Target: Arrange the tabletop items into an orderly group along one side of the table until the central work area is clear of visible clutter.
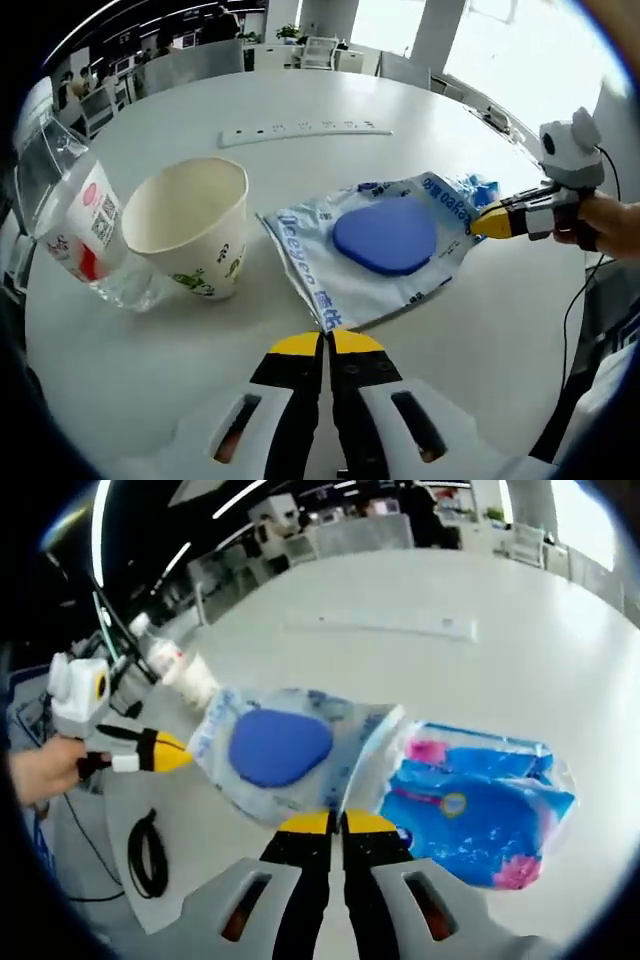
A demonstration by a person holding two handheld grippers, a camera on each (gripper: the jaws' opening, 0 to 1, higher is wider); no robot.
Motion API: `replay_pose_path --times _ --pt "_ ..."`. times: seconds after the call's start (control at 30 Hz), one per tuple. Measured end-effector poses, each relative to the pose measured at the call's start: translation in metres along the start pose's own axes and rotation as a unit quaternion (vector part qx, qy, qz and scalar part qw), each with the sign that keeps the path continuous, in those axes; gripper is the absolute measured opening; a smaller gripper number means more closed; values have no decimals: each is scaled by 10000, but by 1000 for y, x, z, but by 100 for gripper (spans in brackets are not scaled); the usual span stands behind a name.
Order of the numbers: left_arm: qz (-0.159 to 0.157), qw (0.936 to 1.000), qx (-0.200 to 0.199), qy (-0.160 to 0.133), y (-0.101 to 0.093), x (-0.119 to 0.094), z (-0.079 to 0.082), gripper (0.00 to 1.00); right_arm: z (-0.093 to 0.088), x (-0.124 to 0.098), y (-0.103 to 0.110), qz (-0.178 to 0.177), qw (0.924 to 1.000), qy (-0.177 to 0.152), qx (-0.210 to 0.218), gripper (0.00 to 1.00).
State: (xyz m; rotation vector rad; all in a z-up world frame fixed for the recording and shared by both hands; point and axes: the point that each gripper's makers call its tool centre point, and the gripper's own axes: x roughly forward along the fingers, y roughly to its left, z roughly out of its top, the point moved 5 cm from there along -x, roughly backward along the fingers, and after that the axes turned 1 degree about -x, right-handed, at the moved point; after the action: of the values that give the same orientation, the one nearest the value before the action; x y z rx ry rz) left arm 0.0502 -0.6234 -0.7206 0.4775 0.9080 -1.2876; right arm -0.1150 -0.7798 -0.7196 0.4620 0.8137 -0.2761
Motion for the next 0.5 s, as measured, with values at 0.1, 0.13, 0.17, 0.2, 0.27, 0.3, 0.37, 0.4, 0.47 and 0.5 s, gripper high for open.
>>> replay_pose_path --times 0.1,0.13,0.17,0.2,0.27,0.3,0.37,0.4,0.47,0.5 --pt "-2 10000 -42 -20 -3 -1 1 0 0 1 -1 -10 10000 11 24 0" --pt "-1 10000 -47 -30 -2 -1 1 0 0 2 0 -13 10000 18 30 0" --pt "2 10000 -61 -40 -1 -1 1 0 0 2 0 -7 10000 24 31 0" --pt "8 9999 -91 -52 1 0 1 0 -1 3 0 1 10000 32 25 1" --pt "0 9999 -130 -60 -1 0 1 0 -4 5 -1 17 9999 117 -77 2" --pt "-2 9999 -147 -63 -1 0 0 0 -4 4 -1 3 9998 129 -130 2" --pt "4 9998 -162 -74 -2 0 0 0 -4 5 -2 2 9999 142 -98 3" --pt "14 9998 -172 -80 -3 0 -1 0 -5 5 -2 -4 9999 151 -77 3" --pt "29 9998 -187 -78 -2 1 -2 0 -5 6 -2 -14 9999 147 -80 4" --pt "32 9998 -201 -81 -2 1 -2 0 -5 6 -1 -17 9998 151 -99 5"
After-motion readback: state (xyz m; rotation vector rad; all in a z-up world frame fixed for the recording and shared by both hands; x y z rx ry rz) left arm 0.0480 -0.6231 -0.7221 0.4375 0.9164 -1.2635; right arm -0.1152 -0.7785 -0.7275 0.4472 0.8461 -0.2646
